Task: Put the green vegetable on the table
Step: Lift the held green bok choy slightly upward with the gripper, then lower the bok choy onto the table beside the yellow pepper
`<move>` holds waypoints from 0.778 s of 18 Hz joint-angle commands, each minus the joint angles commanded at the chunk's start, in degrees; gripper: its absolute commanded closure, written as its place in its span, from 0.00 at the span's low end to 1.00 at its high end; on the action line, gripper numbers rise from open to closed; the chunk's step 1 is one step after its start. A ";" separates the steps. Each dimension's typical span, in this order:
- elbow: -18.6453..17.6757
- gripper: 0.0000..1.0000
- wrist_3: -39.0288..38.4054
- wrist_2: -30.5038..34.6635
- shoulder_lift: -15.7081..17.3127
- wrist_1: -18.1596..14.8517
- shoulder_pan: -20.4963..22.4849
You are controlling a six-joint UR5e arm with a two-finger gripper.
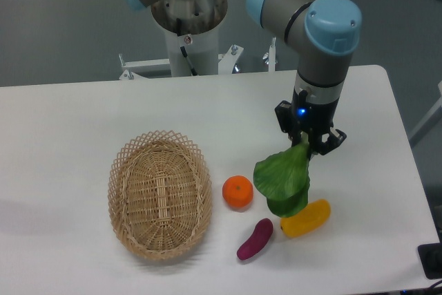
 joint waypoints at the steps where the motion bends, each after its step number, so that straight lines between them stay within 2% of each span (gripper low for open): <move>1: -1.06 0.60 1.76 0.00 0.88 0.00 0.62; 4: -4.57 0.60 6.60 0.17 2.46 0.26 2.81; 9: -7.04 0.60 13.90 0.17 2.56 0.61 5.46; 12: -9.84 0.60 17.58 0.17 2.03 3.94 7.38; 14: -12.22 0.60 20.66 0.18 0.20 8.76 8.79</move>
